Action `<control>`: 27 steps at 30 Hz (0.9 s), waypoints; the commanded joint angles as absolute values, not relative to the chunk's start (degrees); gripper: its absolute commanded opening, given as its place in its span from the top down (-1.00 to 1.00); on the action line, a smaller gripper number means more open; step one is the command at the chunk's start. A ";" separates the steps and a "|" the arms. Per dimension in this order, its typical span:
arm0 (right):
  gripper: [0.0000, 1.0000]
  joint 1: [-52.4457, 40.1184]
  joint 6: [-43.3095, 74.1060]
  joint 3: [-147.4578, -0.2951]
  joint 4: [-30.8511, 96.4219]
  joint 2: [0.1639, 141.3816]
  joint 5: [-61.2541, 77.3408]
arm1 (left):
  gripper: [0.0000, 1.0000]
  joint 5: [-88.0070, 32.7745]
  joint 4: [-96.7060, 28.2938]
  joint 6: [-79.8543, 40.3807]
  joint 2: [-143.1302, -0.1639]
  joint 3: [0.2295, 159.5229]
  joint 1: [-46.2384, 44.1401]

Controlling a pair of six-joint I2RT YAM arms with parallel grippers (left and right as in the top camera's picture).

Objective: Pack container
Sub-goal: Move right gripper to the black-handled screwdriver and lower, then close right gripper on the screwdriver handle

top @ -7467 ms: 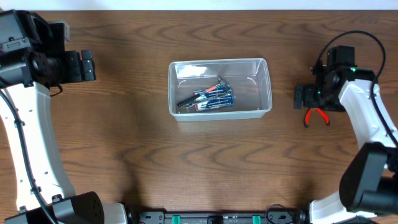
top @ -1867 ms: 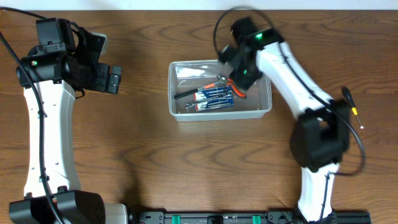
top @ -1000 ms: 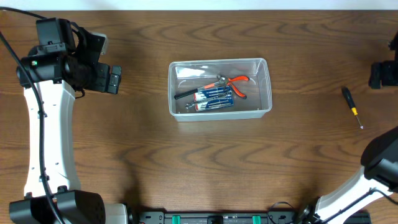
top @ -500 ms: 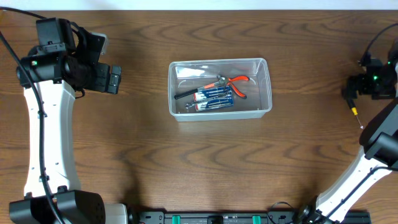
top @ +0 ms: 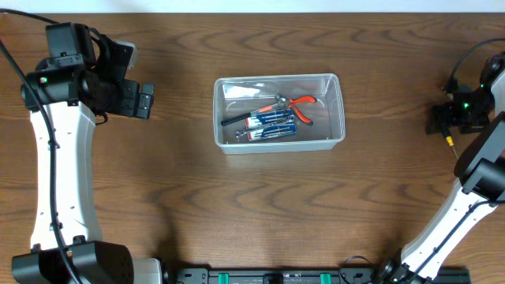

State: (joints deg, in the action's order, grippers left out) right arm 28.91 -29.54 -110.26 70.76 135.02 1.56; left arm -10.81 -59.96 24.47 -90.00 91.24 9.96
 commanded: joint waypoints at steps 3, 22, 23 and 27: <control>-0.92 28.40 -30.61 -110.02 70.04 135.81 1.93 | -0.96 -11.40 -60.10 25.26 -90.24 91.24 9.87; -0.98 27.79 -30.72 -99.20 62.92 135.81 -1.48 | -0.96 -11.40 -60.12 25.23 -90.24 91.24 9.87; -0.99 27.66 -30.72 -99.02 62.72 135.81 -1.48 | -0.96 -11.40 -60.12 25.23 -90.24 91.24 9.87; -0.96 27.55 -30.63 -98.98 62.76 135.81 -1.45 | -0.96 -11.40 -60.12 25.23 -90.24 91.24 9.87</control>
State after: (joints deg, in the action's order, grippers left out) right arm 27.92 -30.59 -102.26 62.43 132.03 -1.93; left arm -10.81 -59.99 24.47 -90.02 91.24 9.96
